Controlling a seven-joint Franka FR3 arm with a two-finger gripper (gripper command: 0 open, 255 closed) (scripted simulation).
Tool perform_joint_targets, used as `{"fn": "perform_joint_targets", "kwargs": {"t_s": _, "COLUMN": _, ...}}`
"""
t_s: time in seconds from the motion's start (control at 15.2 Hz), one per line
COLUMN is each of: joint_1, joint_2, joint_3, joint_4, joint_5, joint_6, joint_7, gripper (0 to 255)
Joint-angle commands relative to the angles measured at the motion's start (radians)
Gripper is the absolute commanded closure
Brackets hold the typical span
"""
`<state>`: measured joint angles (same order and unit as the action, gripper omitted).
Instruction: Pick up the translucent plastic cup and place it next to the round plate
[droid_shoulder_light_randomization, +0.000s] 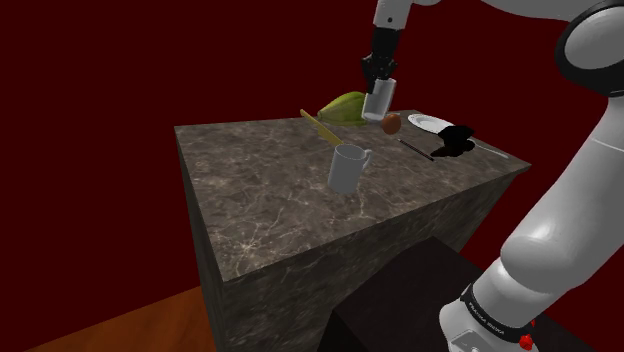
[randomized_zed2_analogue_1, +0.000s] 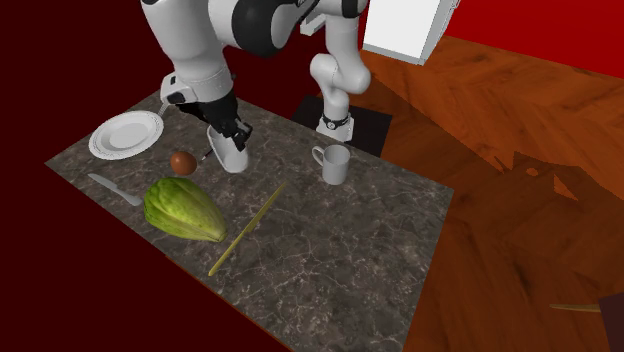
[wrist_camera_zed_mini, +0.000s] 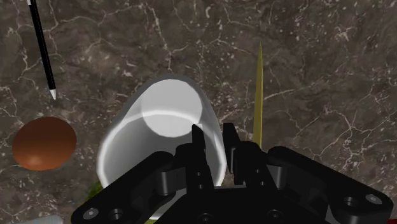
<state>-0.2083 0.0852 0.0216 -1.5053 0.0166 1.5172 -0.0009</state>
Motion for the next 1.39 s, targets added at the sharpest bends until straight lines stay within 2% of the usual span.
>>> {"fn": "perform_joint_targets", "kwargs": {"t_s": 0.0, "joint_1": -0.024, "joint_2": 0.010, "joint_3": -0.020, "joint_4": 0.007, "joint_5": -0.002, "joint_6": 0.002, "joint_7": -0.045, "gripper": 255}}
{"fn": "perform_joint_targets", "kwargs": {"t_s": 0.4, "joint_1": -0.100, "joint_2": 0.068, "joint_3": -0.081, "joint_4": 0.084, "joint_5": -0.003, "joint_6": -0.018, "joint_7": -0.181, "gripper": 255}}
{"fn": "perform_joint_targets", "kwargs": {"t_s": 0.79, "joint_1": -0.183, "joint_2": 0.170, "joint_3": -0.134, "joint_4": 0.223, "joint_5": 0.007, "joint_6": -0.057, "joint_7": -0.314, "gripper": 255}}
{"fn": "perform_joint_targets", "kwargs": {"t_s": 1.12, "joint_1": -0.263, "joint_2": 0.297, "joint_3": -0.168, "joint_4": 0.407, "joint_5": 0.025, "joint_6": -0.115, "joint_7": -0.419, "gripper": 255}}
{"fn": "perform_joint_targets", "kwargs": {"t_s": 1.32, "joint_1": -0.321, "joint_2": 0.406, "joint_3": -0.182, "joint_4": 0.576, "joint_5": 0.043, "joint_6": -0.175, "joint_7": -0.478, "gripper": 255}}
